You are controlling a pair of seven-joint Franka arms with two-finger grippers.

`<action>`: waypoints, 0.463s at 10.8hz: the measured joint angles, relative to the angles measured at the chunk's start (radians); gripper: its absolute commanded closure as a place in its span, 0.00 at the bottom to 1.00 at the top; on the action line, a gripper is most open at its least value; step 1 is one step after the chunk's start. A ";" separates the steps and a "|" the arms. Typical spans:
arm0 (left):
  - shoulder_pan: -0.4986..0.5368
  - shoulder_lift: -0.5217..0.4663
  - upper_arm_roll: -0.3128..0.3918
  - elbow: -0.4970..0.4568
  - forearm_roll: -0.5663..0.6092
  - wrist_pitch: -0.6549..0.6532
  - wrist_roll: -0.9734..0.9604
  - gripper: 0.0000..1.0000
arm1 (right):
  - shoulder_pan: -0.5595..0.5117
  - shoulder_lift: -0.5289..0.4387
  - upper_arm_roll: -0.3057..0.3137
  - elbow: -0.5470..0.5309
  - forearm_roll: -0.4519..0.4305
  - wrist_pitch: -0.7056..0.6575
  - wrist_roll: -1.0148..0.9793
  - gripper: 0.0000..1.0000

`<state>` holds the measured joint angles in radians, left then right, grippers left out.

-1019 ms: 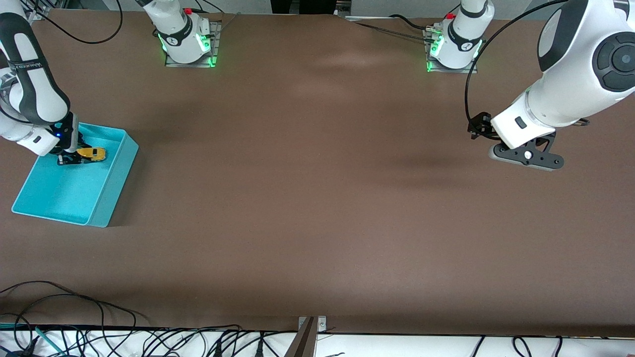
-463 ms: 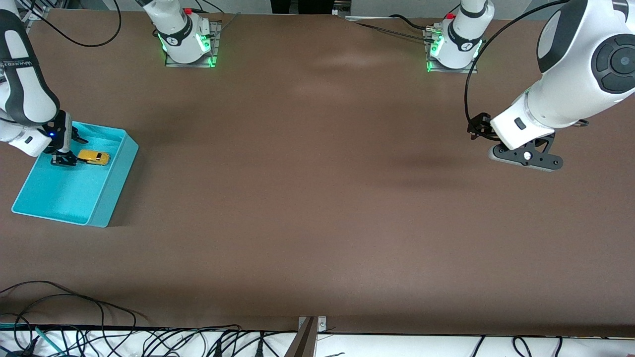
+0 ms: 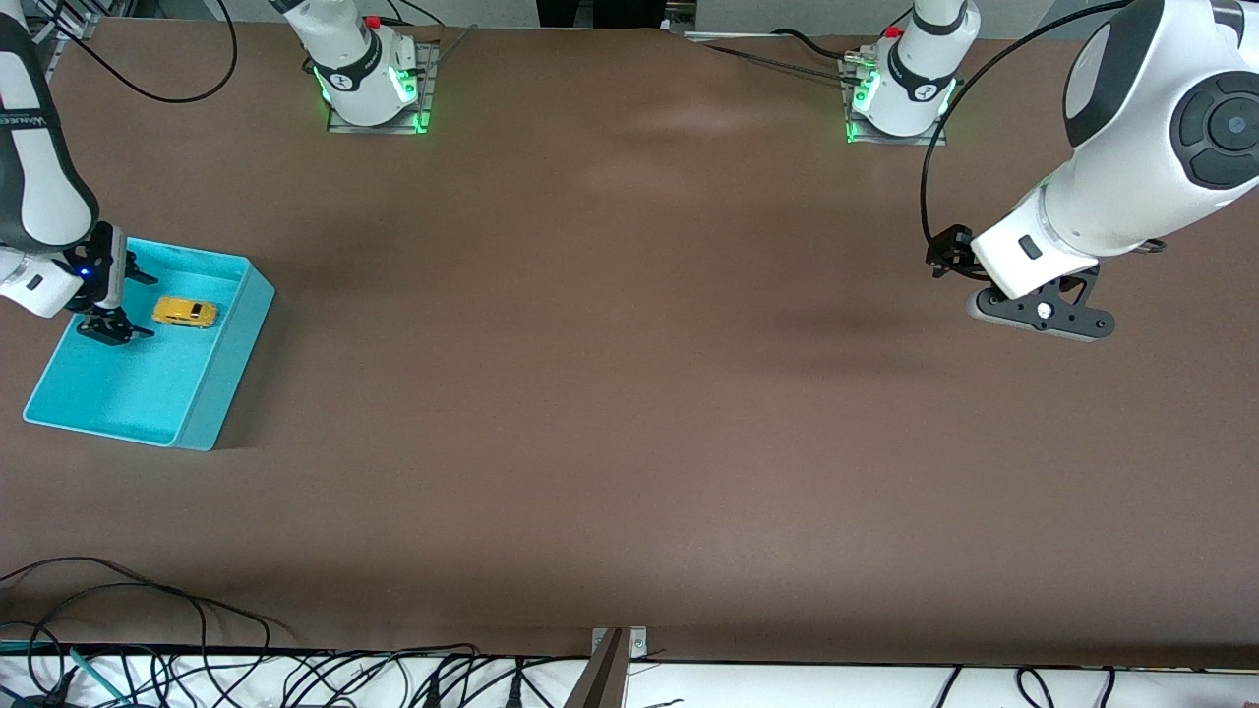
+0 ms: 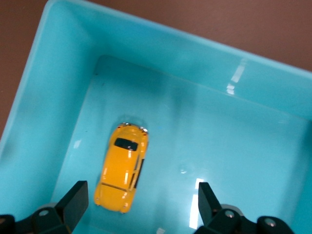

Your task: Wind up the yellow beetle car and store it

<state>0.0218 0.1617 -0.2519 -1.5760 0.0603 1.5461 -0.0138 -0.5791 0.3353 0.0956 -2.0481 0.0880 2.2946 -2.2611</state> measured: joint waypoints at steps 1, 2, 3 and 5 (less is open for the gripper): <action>0.000 0.000 0.000 0.000 0.000 0.000 0.000 0.00 | 0.013 -0.008 0.003 0.013 0.018 -0.003 0.017 0.00; 0.000 0.000 0.000 0.000 0.000 0.000 0.000 0.00 | 0.032 -0.020 0.005 0.024 0.023 -0.008 0.061 0.00; 0.000 0.000 0.000 0.000 0.000 0.000 0.000 0.00 | 0.059 -0.041 0.006 0.035 0.023 -0.030 0.139 0.00; 0.000 0.002 0.000 0.000 0.000 0.000 0.000 0.00 | 0.118 -0.100 0.009 0.069 0.022 -0.109 0.334 0.00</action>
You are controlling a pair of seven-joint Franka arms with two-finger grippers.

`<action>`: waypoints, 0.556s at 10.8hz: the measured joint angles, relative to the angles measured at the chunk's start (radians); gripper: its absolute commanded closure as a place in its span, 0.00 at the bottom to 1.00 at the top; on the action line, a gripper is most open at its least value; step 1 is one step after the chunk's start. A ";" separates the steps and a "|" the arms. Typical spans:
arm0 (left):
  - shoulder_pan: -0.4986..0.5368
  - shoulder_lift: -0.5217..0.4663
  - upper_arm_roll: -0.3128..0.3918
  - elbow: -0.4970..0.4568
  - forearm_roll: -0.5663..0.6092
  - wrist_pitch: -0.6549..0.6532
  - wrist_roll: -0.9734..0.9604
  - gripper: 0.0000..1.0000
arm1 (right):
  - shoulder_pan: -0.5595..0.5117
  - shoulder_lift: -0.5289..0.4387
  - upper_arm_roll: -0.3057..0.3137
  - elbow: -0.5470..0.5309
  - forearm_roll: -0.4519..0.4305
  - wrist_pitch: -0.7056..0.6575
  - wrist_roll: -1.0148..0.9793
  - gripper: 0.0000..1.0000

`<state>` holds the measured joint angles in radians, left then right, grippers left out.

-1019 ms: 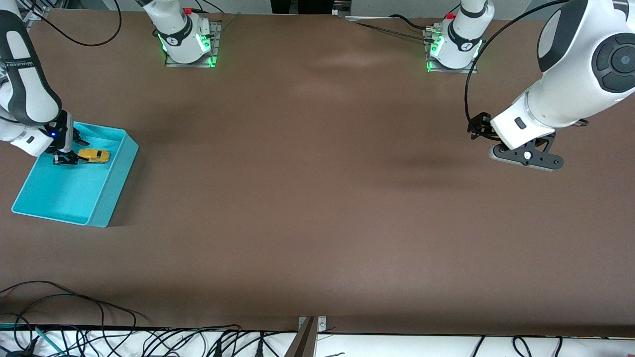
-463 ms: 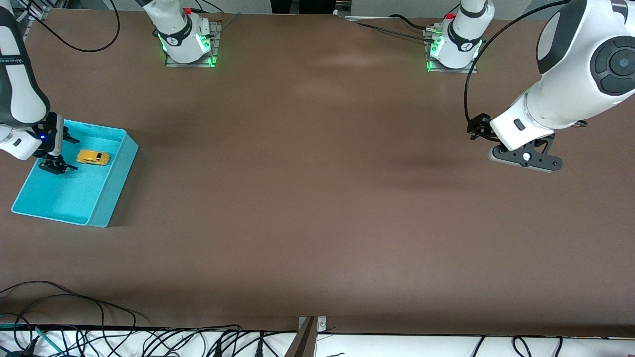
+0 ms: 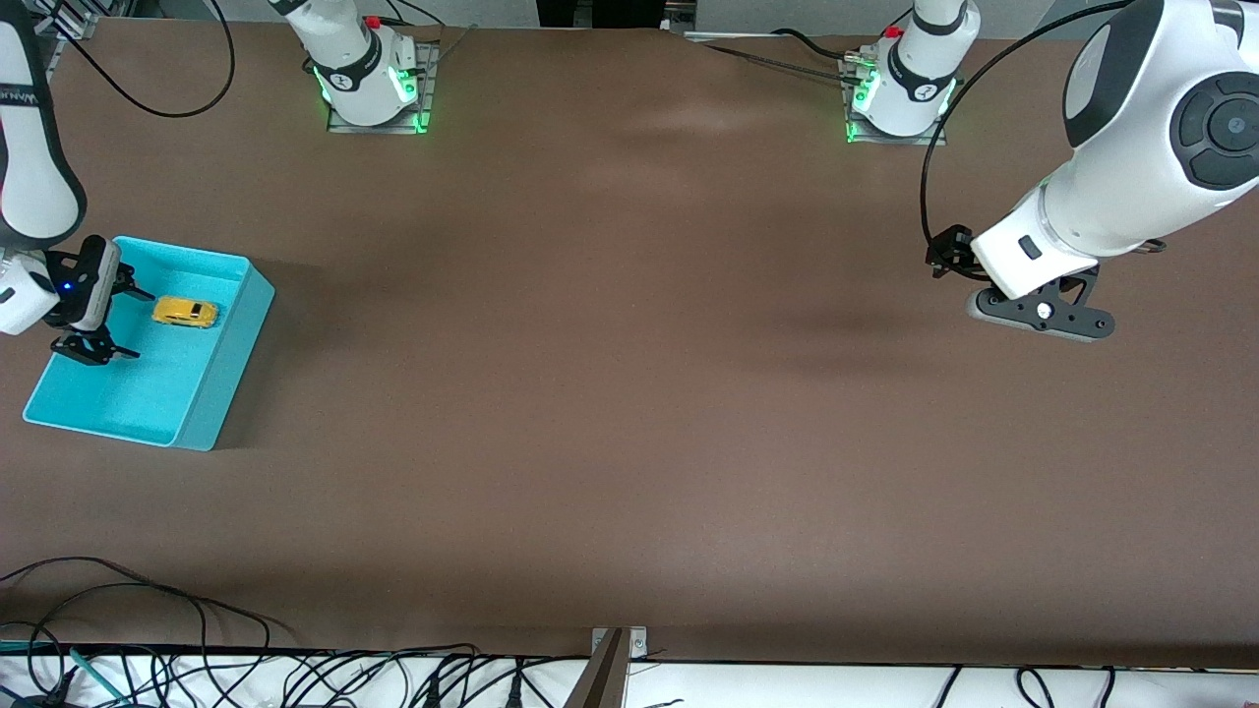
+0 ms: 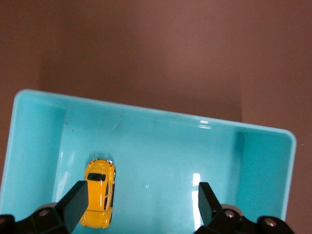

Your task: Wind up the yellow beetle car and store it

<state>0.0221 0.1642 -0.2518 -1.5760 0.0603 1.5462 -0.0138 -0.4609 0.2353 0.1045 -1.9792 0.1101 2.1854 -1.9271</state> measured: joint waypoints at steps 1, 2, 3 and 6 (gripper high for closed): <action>0.000 0.003 0.000 0.000 0.000 0.000 0.000 0.00 | 0.036 -0.028 0.001 0.021 -0.003 -0.027 0.096 0.00; 0.000 0.005 0.000 0.000 0.000 0.000 0.000 0.00 | 0.073 -0.052 0.001 0.038 -0.010 -0.041 0.202 0.00; 0.000 0.006 0.001 0.000 0.000 0.001 0.000 0.00 | 0.109 -0.076 0.002 0.048 -0.019 -0.052 0.306 0.00; 0.001 0.006 0.001 0.003 0.000 0.002 0.000 0.00 | 0.195 -0.152 0.004 0.055 -0.039 -0.140 0.636 0.00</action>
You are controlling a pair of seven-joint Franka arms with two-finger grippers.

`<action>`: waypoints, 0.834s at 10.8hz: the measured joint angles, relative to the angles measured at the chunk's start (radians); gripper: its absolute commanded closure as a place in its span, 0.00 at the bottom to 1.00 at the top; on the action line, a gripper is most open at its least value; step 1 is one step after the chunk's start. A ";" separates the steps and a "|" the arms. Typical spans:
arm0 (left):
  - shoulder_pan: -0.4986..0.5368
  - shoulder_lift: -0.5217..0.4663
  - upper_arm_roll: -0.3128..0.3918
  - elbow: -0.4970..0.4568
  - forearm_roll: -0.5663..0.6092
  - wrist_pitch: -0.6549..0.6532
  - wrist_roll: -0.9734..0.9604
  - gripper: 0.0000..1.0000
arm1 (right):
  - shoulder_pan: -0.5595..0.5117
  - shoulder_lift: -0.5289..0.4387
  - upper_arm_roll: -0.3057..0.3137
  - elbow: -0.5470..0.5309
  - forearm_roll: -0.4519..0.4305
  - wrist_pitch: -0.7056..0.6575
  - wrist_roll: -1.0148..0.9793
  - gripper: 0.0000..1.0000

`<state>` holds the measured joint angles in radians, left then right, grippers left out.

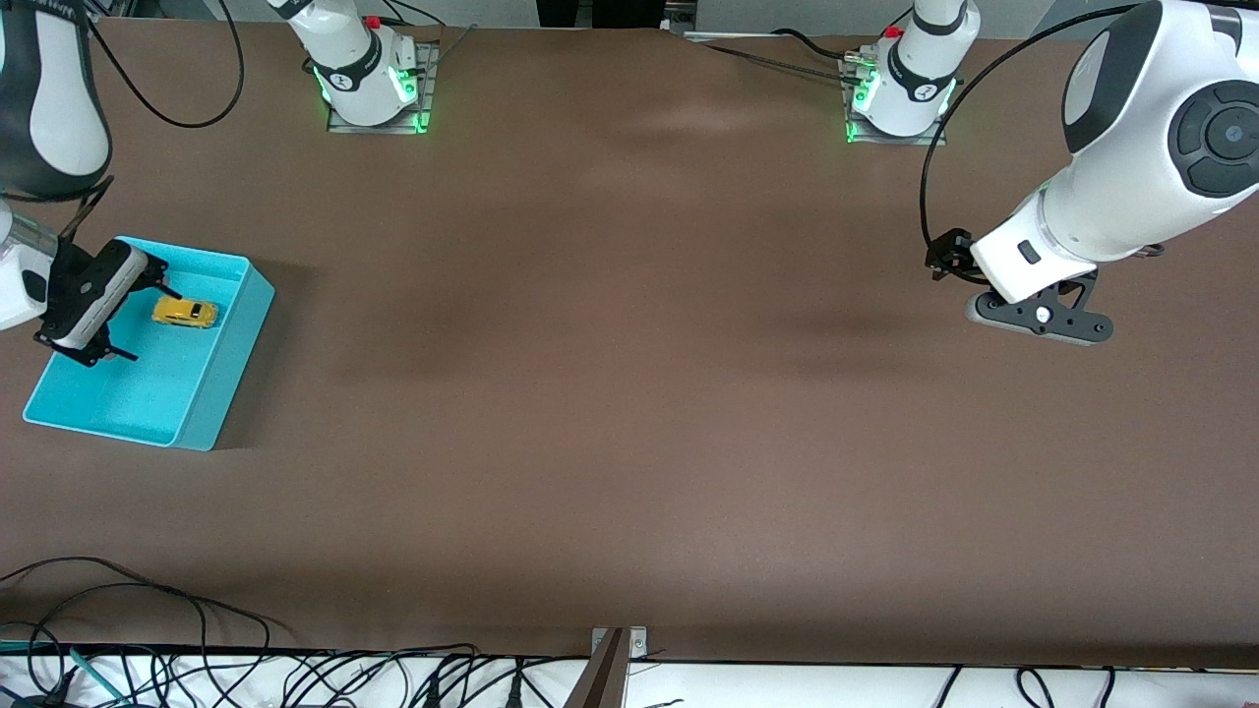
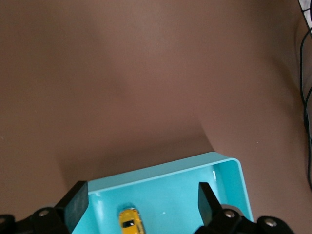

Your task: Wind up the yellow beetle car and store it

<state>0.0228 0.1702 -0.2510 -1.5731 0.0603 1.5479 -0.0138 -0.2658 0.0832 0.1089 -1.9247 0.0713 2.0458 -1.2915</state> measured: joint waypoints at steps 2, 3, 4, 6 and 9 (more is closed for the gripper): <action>0.001 0.000 0.000 0.001 0.000 0.001 0.000 0.00 | 0.025 -0.045 0.000 0.002 -0.001 -0.056 0.193 0.00; 0.003 0.000 0.001 0.001 0.000 0.002 0.000 0.00 | 0.041 -0.068 0.000 0.006 -0.001 -0.084 0.309 0.00; 0.005 0.000 0.003 0.002 0.000 0.014 0.000 0.00 | 0.068 -0.093 0.000 0.018 -0.001 -0.124 0.442 0.00; 0.008 0.000 0.008 0.005 0.000 0.047 0.000 0.00 | 0.121 -0.134 0.001 0.058 -0.001 -0.202 0.681 0.00; 0.007 0.000 0.008 0.007 0.000 0.051 0.000 0.00 | 0.175 -0.147 0.000 0.151 -0.001 -0.298 0.966 0.00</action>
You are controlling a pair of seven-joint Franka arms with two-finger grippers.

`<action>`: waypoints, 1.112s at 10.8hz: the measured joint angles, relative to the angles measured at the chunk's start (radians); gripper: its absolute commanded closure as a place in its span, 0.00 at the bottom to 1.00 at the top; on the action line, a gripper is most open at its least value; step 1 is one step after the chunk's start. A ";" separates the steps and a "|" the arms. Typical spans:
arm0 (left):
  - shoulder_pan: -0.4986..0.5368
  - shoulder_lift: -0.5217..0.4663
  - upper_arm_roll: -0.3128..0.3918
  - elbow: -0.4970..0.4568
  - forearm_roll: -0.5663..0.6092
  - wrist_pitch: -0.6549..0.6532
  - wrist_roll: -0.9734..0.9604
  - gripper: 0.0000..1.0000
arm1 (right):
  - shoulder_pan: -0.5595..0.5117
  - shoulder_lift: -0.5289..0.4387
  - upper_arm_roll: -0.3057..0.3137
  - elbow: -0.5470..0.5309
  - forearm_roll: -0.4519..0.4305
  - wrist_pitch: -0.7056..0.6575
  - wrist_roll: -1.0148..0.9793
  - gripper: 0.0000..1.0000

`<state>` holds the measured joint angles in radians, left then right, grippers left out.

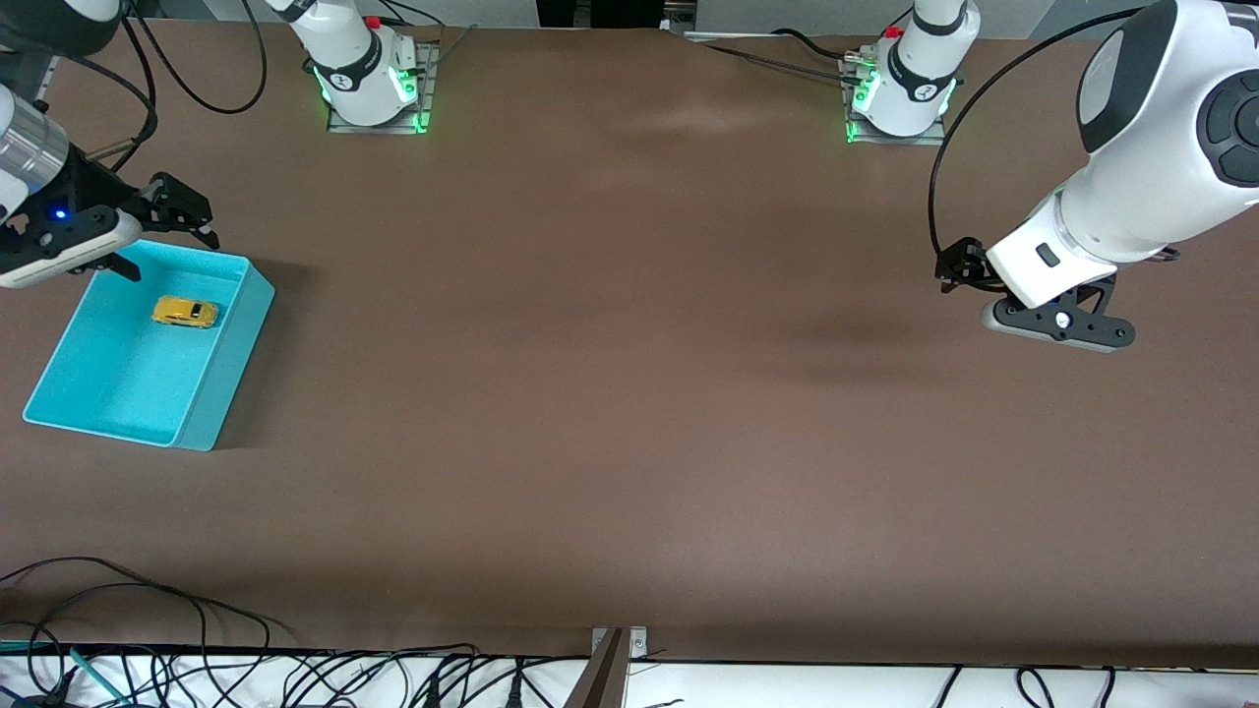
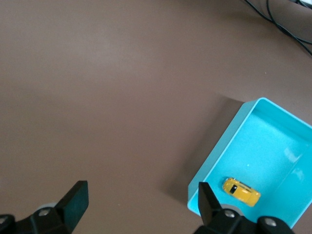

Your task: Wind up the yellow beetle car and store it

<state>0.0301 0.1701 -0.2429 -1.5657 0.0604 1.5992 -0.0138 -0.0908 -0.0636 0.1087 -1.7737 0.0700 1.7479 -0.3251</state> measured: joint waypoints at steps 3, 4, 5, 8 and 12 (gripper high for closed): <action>-0.007 0.000 0.000 0.000 0.000 0.000 0.000 0.00 | 0.073 0.044 -0.020 0.110 -0.043 -0.080 0.156 0.00; -0.008 0.000 -0.001 0.000 0.000 0.000 0.000 0.00 | 0.100 0.059 -0.040 0.131 -0.058 -0.088 0.171 0.00; -0.008 0.000 -0.001 0.000 0.000 0.000 0.000 0.00 | 0.119 0.068 -0.059 0.144 -0.065 -0.098 0.174 0.00; -0.008 0.000 -0.001 0.000 0.000 0.000 0.000 0.00 | 0.127 0.073 -0.070 0.205 -0.070 -0.160 0.209 0.00; -0.008 0.000 -0.001 0.000 0.000 0.000 0.000 0.00 | 0.130 0.079 -0.072 0.219 -0.104 -0.172 0.223 0.00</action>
<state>0.0225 0.1701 -0.2437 -1.5657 0.0604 1.5993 -0.0138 0.0393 0.0157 0.0366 -1.5544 -0.0344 1.5760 -0.1025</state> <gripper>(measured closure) 0.000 0.000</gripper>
